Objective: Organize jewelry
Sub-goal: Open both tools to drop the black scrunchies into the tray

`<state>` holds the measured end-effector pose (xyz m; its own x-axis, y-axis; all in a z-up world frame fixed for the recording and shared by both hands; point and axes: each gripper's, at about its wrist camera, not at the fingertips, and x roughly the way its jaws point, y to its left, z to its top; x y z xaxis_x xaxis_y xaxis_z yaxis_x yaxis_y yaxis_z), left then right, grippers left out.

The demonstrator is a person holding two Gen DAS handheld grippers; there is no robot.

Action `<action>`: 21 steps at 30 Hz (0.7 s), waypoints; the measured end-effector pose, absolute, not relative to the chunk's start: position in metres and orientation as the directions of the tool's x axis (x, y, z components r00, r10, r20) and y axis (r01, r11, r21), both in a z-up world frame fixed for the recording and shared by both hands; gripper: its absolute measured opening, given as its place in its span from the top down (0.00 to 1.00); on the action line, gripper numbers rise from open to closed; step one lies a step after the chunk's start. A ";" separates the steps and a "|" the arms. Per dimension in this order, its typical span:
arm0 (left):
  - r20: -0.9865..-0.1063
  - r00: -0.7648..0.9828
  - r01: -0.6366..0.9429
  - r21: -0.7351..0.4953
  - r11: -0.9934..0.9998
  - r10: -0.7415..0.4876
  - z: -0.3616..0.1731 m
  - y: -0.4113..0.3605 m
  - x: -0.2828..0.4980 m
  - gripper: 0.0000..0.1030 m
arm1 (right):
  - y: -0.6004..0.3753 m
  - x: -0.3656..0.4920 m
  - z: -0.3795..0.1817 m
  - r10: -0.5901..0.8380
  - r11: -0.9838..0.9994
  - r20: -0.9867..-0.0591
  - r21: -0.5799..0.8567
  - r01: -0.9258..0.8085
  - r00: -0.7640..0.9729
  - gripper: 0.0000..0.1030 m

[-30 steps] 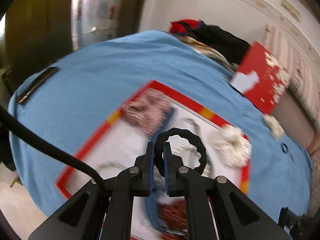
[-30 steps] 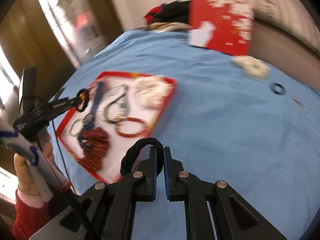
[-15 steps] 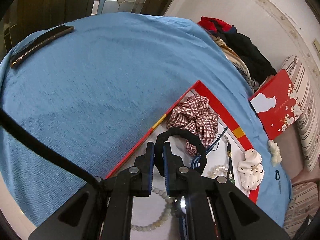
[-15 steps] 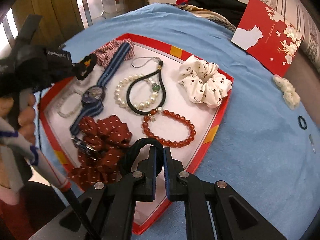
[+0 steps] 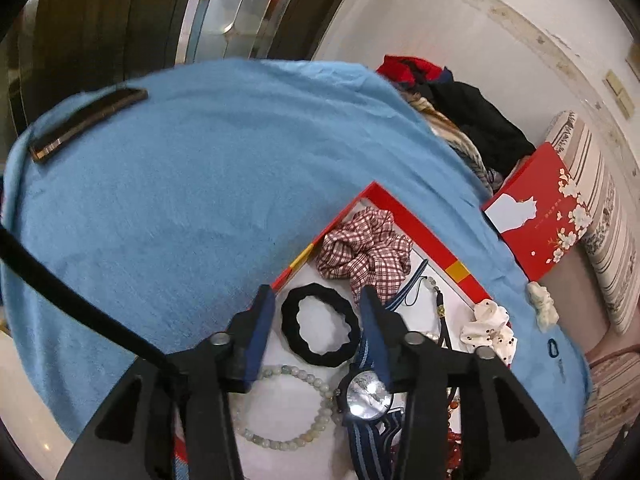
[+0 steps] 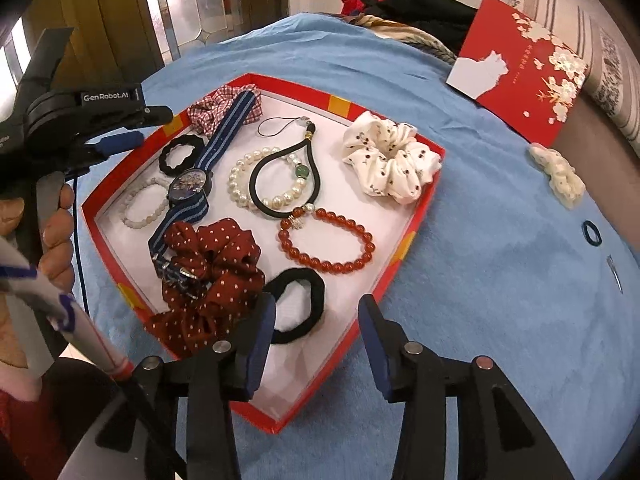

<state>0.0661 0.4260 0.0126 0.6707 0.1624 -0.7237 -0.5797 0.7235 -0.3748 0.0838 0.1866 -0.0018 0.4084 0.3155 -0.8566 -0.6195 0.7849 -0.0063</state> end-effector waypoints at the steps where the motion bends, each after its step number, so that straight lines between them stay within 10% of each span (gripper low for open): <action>1: -0.720 0.672 -0.580 -0.369 0.726 0.171 0.014 0.425 0.065 0.56 | 0.183 0.083 -0.001 0.316 0.790 -0.855 -0.003 -0.613 0.412 0.54; 21: -0.661 0.662 -0.630 -0.234 0.741 0.354 0.036 0.406 0.046 0.36 | 0.202 0.073 -0.004 0.334 0.792 -0.846 0.012 -0.611 0.416 0.56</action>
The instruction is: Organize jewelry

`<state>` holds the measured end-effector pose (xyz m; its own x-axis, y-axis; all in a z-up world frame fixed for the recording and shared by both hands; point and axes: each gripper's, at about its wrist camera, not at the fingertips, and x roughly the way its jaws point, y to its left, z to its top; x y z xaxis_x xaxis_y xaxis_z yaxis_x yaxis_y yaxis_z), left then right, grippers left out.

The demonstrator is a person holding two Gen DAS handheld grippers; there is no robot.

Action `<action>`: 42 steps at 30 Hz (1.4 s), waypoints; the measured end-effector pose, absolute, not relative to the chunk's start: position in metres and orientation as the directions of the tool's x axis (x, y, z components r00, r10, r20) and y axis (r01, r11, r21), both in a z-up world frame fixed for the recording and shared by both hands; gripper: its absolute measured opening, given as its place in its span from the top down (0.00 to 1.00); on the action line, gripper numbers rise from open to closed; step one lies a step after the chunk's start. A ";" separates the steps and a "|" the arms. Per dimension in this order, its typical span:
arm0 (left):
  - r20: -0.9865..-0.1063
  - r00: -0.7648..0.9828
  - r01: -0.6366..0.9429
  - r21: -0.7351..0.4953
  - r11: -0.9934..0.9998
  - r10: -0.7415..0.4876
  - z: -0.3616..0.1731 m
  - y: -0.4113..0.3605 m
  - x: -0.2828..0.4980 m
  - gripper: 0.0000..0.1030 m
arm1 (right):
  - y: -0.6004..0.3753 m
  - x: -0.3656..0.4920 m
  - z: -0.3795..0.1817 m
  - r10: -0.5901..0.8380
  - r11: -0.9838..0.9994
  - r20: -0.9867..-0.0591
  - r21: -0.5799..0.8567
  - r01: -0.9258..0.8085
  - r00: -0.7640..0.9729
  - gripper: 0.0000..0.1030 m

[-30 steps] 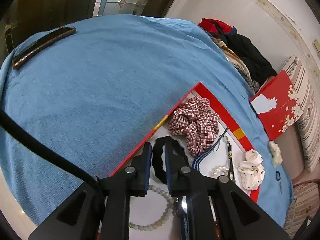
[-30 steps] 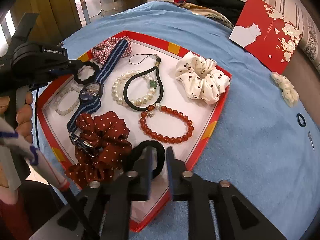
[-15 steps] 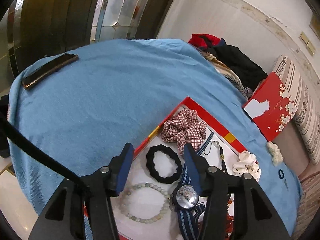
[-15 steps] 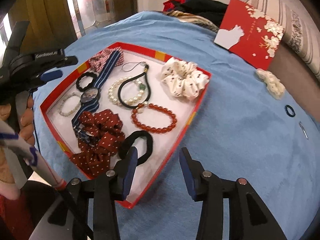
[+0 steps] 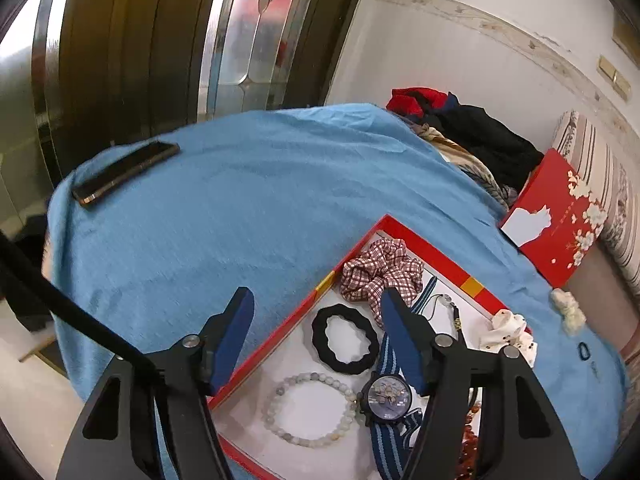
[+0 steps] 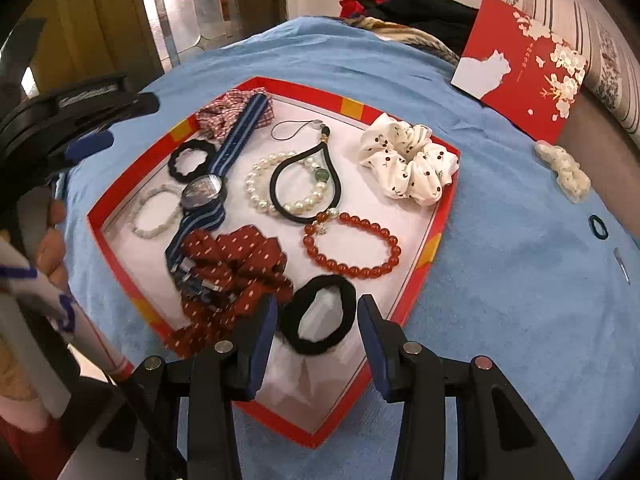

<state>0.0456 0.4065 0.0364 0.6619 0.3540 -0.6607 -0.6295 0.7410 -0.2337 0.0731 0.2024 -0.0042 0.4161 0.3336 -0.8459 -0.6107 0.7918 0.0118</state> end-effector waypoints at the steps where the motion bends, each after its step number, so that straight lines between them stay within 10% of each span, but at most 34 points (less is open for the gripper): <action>1: -0.657 0.661 -0.630 -0.223 0.744 0.362 0.037 0.404 0.046 0.34 | 0.200 0.070 -0.003 0.333 0.791 -0.842 0.006 -0.612 0.423 0.56; 42: -0.596 0.757 -0.420 -0.133 0.898 0.266 0.062 0.283 0.061 0.26 | 0.055 0.028 0.000 0.201 0.935 -0.818 -0.004 -0.354 0.540 0.43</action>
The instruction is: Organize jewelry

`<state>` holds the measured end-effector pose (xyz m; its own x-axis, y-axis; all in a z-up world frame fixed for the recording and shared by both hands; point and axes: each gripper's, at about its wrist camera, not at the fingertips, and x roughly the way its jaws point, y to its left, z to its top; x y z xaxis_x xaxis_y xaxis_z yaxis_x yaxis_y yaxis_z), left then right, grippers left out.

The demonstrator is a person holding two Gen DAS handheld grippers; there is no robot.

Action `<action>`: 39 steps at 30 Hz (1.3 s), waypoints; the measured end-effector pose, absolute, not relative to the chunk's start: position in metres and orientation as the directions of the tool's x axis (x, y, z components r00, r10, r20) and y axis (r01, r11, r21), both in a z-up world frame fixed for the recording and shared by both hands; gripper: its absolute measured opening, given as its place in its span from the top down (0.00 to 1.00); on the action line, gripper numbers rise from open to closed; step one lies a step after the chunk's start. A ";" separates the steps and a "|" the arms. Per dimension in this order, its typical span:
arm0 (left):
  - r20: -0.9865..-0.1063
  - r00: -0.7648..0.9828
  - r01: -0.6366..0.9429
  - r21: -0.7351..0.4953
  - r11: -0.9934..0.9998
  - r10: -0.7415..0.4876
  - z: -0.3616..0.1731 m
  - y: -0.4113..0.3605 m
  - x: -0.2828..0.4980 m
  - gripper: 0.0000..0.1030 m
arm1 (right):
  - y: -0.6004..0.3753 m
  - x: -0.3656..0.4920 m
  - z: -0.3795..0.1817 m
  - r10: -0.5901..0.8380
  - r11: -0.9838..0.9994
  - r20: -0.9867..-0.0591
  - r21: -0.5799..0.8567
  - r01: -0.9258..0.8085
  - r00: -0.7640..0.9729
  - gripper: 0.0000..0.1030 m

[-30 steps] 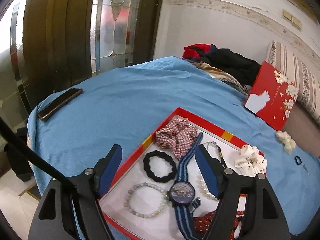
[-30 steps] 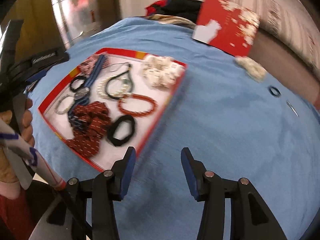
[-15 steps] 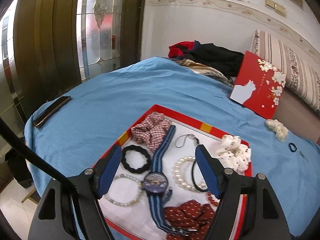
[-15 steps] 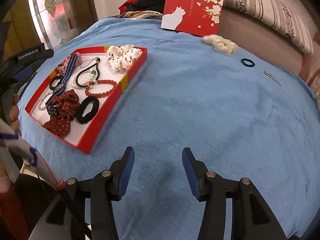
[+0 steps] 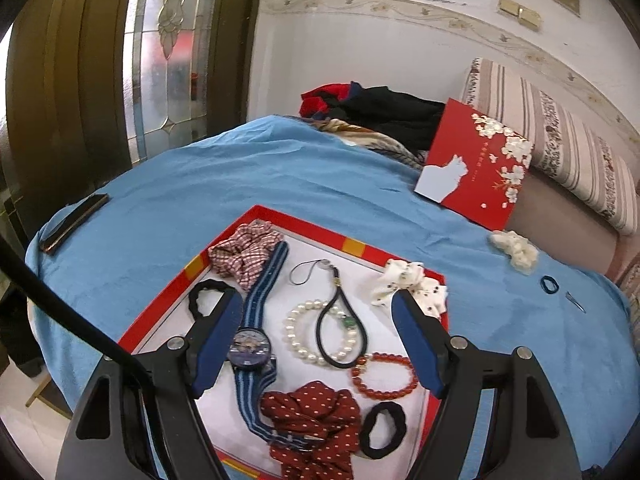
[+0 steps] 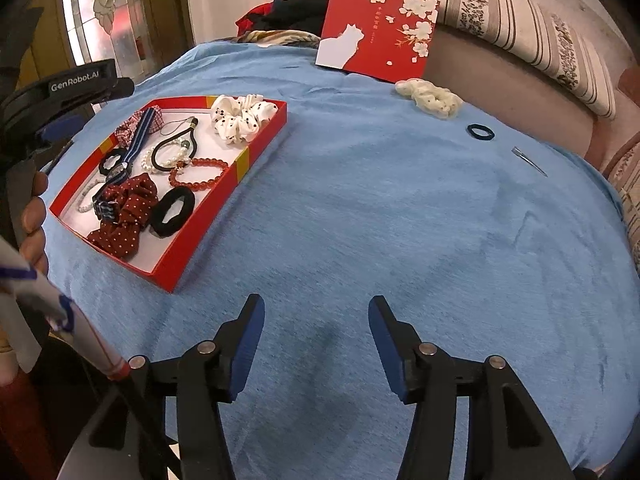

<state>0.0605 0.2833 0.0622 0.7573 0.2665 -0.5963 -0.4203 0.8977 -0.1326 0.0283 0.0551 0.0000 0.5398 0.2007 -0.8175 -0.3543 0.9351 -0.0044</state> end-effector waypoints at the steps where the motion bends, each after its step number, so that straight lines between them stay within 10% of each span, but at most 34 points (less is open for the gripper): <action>1: -0.593 0.760 -0.415 -0.132 0.900 0.264 0.063 0.283 0.061 0.26 | 0.055 0.029 -0.001 0.199 0.936 -0.819 -0.004 -0.352 0.539 0.43; 14: -0.555 0.787 -0.393 -0.115 0.912 0.269 0.070 0.267 0.058 0.23 | 0.051 0.029 -0.009 0.196 0.942 -0.828 0.010 -0.334 0.525 0.42; 26: -0.241 0.777 -0.606 -0.037 0.795 0.581 0.116 0.232 -0.020 0.00 | 0.027 0.016 -0.001 0.211 0.954 -0.801 0.043 -0.298 0.560 0.41; 39: -0.451 0.782 -0.497 -0.034 0.867 0.431 0.106 0.190 -0.082 0.00 | -0.001 -0.010 0.022 0.207 0.957 -0.704 0.002 -0.290 0.680 0.36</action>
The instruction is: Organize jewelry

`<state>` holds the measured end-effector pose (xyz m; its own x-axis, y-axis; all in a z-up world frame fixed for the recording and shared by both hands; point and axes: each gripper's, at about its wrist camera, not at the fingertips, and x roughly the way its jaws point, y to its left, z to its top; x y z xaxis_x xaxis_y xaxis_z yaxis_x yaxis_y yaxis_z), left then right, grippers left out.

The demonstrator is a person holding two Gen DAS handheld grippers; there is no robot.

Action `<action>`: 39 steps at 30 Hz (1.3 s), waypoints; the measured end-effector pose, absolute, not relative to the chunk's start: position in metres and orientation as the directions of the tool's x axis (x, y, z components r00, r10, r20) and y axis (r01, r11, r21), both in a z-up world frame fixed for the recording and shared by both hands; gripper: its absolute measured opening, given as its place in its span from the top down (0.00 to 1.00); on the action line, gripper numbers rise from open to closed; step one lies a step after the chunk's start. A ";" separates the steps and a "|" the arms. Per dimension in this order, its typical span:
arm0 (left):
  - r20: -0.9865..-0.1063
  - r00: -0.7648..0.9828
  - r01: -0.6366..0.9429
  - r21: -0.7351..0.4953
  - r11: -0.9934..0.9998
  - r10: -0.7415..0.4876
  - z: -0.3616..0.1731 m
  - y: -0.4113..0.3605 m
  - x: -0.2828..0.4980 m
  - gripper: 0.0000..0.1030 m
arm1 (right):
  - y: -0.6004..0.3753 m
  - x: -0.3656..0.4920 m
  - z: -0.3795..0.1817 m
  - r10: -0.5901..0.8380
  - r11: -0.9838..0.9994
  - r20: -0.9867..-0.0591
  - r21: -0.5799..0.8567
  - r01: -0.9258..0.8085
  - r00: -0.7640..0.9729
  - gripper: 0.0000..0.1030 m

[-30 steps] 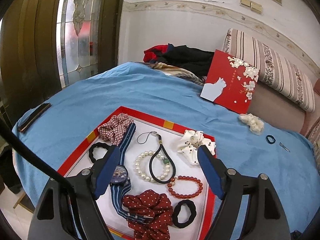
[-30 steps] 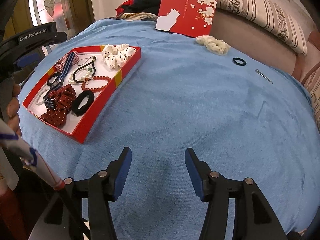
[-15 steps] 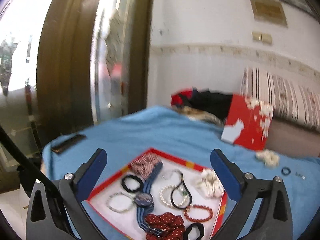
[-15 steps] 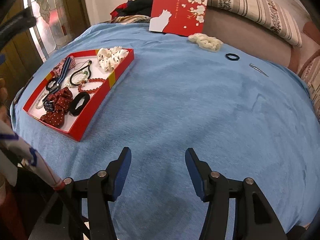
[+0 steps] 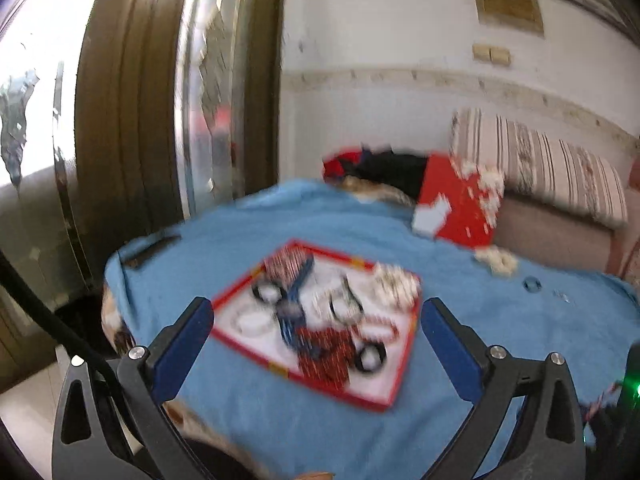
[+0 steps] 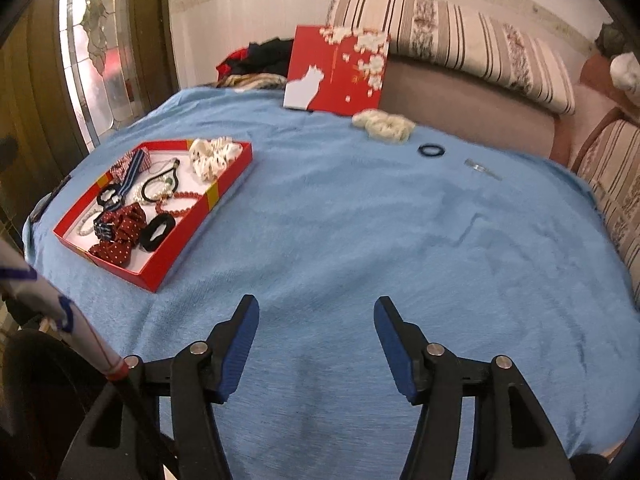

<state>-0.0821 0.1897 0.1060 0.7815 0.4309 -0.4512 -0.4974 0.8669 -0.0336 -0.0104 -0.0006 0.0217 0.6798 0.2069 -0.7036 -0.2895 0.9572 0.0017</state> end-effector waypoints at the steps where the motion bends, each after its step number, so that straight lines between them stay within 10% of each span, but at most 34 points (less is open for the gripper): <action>1: -0.482 0.770 -0.493 -0.035 0.869 0.417 0.104 0.188 -0.082 0.00 | -0.003 -0.013 0.024 0.209 0.957 -0.695 0.002 -0.289 0.688 0.36; 39: -0.705 0.635 -0.433 0.012 0.901 0.314 0.050 0.163 -0.078 0.00 | 0.000 -0.030 0.015 0.167 0.953 -0.724 -0.055 -0.297 0.669 0.31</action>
